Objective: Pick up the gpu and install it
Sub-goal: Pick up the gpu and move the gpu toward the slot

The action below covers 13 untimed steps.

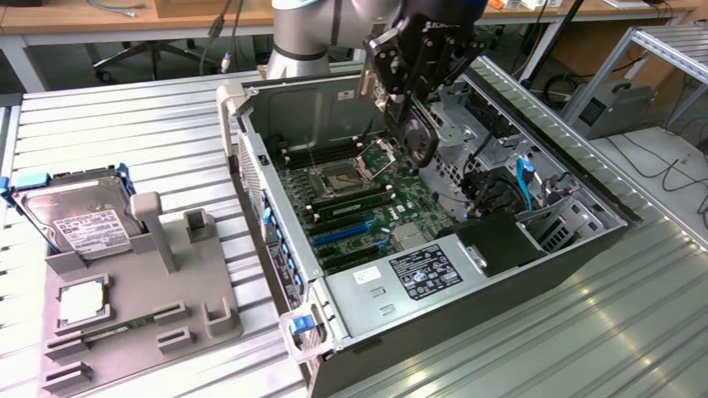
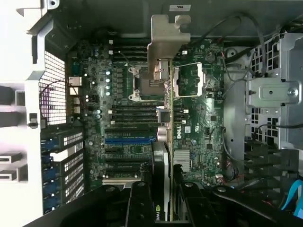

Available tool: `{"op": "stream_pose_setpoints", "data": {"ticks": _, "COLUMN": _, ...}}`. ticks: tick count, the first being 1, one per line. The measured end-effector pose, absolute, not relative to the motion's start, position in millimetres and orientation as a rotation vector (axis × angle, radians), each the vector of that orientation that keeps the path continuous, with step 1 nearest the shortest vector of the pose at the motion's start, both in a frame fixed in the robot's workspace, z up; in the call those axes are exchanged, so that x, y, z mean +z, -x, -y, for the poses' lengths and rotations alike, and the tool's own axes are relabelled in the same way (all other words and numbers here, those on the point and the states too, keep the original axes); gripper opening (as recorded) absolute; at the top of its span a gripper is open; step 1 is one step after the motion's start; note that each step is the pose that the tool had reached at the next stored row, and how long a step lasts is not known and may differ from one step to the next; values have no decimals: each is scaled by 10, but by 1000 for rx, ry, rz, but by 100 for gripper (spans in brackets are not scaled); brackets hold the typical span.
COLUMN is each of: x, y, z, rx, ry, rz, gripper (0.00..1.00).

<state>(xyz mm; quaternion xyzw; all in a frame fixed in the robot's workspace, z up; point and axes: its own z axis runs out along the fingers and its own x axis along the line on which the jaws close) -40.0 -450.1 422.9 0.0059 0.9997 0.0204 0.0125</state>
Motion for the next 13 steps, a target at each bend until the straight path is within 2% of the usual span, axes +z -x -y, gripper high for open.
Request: {"op": "stream_pose_setpoints", "data": {"ticks": 13, "x": 4229, "y": -208, "z": 4491, "rx": 64, "ry": -19, "rz": -3116, "gripper": 27}}
